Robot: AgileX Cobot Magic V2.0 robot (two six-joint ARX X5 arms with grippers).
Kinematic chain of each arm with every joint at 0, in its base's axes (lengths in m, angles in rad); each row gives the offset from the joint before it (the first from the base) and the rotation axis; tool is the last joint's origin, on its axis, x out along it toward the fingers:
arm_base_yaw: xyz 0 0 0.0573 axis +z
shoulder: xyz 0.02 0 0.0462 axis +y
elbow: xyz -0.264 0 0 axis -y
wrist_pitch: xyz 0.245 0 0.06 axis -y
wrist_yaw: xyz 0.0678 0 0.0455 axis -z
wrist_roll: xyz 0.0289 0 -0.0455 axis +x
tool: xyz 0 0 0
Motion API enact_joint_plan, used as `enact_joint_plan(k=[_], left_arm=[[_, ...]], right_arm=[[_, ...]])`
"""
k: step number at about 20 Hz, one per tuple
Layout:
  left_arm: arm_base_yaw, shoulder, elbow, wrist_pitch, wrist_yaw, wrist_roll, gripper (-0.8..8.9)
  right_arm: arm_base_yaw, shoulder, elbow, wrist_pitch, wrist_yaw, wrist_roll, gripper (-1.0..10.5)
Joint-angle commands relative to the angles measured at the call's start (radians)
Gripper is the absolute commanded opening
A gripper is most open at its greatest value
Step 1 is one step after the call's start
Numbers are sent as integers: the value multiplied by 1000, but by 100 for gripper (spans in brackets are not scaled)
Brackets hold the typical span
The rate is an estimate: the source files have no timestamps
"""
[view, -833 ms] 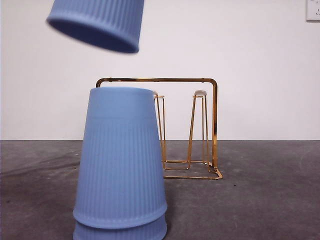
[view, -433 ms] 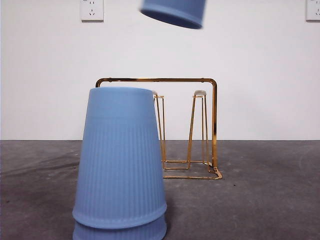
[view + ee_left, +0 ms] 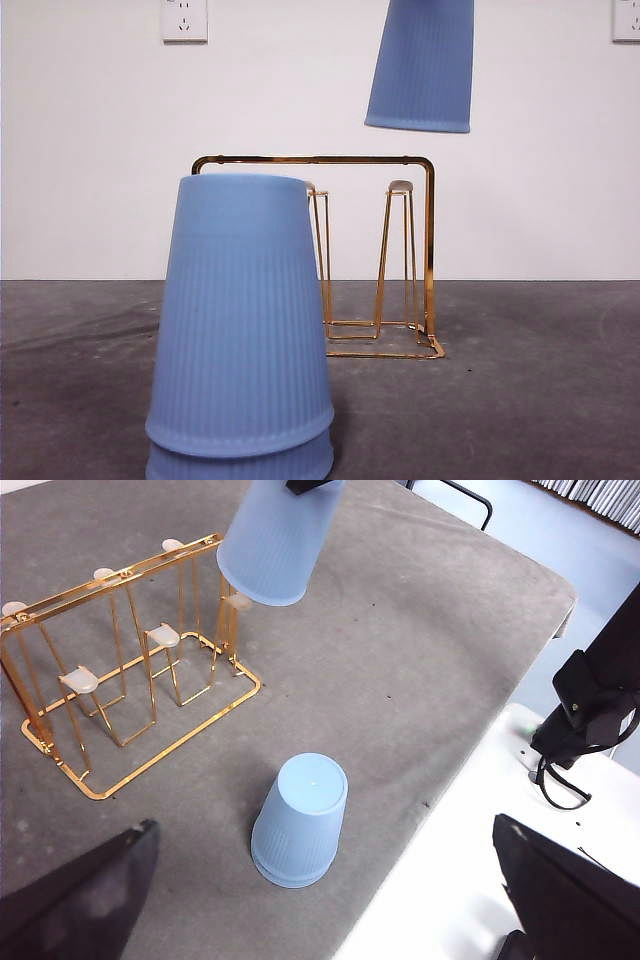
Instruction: Pick the top cup and place it on cupholder, pick up the mid cup and place it on cupholder, last pick the bottom cup and place it on cupholder.
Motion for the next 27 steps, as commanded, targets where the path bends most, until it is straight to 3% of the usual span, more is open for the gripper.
enact_joint_plan(k=[1,25,27], left_arm=[[-6,5,21,14,0,2,529],[-6,5,21,11,0,-1,529],[-6,5,21,11,0,-1,529]], right_arm=[[-10,40,26,-79,-26,-25,242],[-67,366,26,84,-109,-36,224],[-70,366,26,83,-109,-29,304]])
